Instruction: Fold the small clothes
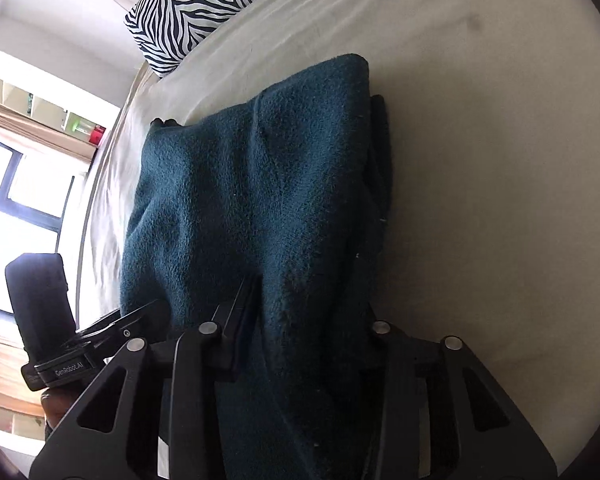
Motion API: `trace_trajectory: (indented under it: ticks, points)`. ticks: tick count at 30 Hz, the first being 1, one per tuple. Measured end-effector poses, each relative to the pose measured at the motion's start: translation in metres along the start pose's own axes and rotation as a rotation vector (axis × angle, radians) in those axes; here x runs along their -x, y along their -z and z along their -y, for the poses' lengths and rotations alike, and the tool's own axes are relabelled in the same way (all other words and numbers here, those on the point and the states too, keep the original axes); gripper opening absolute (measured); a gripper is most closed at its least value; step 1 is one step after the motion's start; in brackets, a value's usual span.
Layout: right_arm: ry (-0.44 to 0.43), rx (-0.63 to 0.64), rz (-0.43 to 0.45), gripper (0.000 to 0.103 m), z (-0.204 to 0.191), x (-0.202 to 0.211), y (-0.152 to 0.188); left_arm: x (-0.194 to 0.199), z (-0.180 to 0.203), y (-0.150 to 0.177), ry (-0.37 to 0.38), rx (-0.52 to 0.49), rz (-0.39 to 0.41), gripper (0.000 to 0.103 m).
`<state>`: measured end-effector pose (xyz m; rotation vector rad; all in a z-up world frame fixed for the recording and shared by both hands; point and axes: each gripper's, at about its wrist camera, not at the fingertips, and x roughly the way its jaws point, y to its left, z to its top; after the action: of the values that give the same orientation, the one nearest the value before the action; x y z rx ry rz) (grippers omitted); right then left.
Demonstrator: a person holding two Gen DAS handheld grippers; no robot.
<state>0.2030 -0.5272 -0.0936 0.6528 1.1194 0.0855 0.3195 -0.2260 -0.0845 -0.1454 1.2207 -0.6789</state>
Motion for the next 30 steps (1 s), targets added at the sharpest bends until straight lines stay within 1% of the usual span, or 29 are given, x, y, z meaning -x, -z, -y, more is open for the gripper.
trace_trajectory:
  ticks: [3,5,9,12,15,19,21,22,23,26,30]
  points:
    - [0.110,0.101,0.041,0.023,-0.026,0.008,0.009,0.014,0.009,0.003,-0.029,-0.043,0.004,0.044]
    - [0.160,0.149,0.068,0.022,-0.046,0.016,0.015,0.027,0.013,0.007,-0.045,-0.053,0.011,0.043]
    - [0.172,0.233,0.103,0.021,-0.094,0.035,0.030,0.069,0.010,0.021,-0.087,-0.097,0.055,0.042]
    - [0.148,0.290,0.109,0.021,-0.133,0.044,0.053,0.110,0.002,0.040,-0.099,-0.120,0.088,0.042]
    - [0.095,0.329,0.112,0.021,-0.170,0.050,0.073,0.149,-0.016,0.062,-0.114,-0.126,0.111,0.043]
    - [0.016,0.350,0.104,0.021,-0.215,0.048,0.103,0.186,-0.042,0.095,-0.144,-0.124,0.125,0.043]
    - [-0.003,0.380,0.095,0.021,-0.242,0.042,0.124,0.198,-0.062,0.112,-0.148,-0.112,0.134,0.043]
    - [0.001,0.398,0.093,0.021,-0.258,0.033,0.129,0.201,-0.070,0.118,-0.149,-0.102,0.136,0.043]
    - [0.003,0.406,0.090,0.021,-0.265,0.028,0.136,0.203,-0.077,0.124,-0.150,-0.092,0.135,0.043]
    - [-0.013,0.392,0.065,0.021,-0.280,0.011,0.152,0.207,-0.094,0.143,-0.167,-0.082,0.138,0.043]
    - [-0.043,0.378,0.039,0.021,-0.286,-0.013,0.173,0.203,-0.114,0.161,-0.186,-0.054,0.128,0.043]
